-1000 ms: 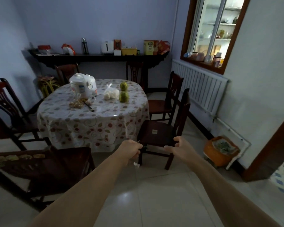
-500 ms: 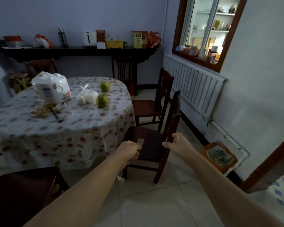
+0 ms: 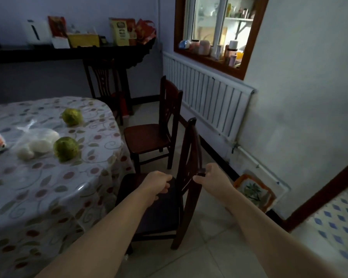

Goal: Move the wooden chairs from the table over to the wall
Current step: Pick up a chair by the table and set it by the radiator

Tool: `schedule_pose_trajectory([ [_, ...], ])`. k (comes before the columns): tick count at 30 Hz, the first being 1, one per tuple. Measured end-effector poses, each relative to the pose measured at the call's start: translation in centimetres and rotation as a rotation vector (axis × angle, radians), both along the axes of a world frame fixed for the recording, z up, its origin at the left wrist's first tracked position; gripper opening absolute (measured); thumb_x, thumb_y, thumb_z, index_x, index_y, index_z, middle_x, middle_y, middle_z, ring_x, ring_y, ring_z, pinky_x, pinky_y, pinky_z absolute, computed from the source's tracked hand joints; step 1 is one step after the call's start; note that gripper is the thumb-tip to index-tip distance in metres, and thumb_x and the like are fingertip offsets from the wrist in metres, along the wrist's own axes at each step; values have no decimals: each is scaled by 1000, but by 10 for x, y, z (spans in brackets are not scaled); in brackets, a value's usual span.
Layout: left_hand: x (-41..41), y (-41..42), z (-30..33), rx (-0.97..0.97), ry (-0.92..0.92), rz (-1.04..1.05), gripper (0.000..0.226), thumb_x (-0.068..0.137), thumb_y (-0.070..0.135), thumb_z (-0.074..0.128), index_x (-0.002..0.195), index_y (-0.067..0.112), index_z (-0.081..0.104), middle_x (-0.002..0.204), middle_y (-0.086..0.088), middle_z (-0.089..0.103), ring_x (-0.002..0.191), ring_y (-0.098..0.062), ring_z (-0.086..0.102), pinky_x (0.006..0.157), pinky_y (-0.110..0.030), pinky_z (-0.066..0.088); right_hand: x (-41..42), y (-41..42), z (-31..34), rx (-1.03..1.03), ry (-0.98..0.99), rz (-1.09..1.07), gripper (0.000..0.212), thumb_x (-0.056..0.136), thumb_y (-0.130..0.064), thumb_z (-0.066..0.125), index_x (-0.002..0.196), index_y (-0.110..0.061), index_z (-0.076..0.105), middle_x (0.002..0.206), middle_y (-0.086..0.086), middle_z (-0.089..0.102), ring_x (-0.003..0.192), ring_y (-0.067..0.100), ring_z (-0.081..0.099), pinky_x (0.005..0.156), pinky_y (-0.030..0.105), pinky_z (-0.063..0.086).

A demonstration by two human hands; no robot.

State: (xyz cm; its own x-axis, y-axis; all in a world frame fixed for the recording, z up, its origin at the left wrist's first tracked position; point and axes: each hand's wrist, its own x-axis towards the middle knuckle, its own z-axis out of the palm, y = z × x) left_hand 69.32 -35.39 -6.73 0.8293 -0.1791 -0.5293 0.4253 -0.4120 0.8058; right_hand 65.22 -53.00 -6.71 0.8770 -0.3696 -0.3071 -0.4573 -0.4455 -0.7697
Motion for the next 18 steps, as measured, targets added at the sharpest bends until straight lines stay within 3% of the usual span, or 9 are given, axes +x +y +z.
schedule_pose_trajectory([
  [3,45,-27,-8,8,4,-58,9,92,29,49,91,24,56,91,2,61,86,-15,58,70,-30,39,42,-21,-13,18,4,-17,61,84,-29,68,133,-13,36,113,4,51,69,5,44,43,12,31],
  [6,85,-54,-21,37,-4,-79,13,92,29,47,83,28,55,87,4,59,83,-13,56,64,-27,37,84,-40,-27,50,13,-9,58,86,-25,67,132,-12,34,91,-6,46,64,0,44,33,6,35],
  [7,102,-67,-25,42,-4,-82,12,93,30,47,87,26,55,86,5,59,80,-11,56,62,-25,37,100,-48,-34,77,25,-12,59,86,-23,67,133,-12,32,94,-4,48,67,4,49,39,9,42],
  [9,123,-84,-32,37,15,-70,12,94,29,48,101,21,53,84,5,57,74,-8,54,52,-21,39,119,-56,-46,126,54,-21,62,85,-20,67,133,-10,30,111,8,56,84,21,64,66,29,58],
  [11,144,-103,-39,28,23,-75,20,95,26,49,112,16,52,83,3,55,70,-7,52,38,-14,41,136,-62,-59,144,66,-12,63,83,-17,69,133,-9,31,117,16,59,96,28,65,78,40,57],
  [14,173,-129,-51,33,42,-99,32,95,24,49,125,11,49,82,4,54,68,-6,50,29,-8,34,156,-69,-73,161,100,3,57,79,-17,71,126,-13,38,115,13,58,95,25,65,82,40,57],
  [18,209,-154,-67,16,88,-101,48,96,31,47,139,14,36,95,4,55,69,-3,52,41,-16,37,175,-74,-91,170,161,23,61,74,-17,74,124,-19,40,114,7,58,95,20,63,72,30,55],
])
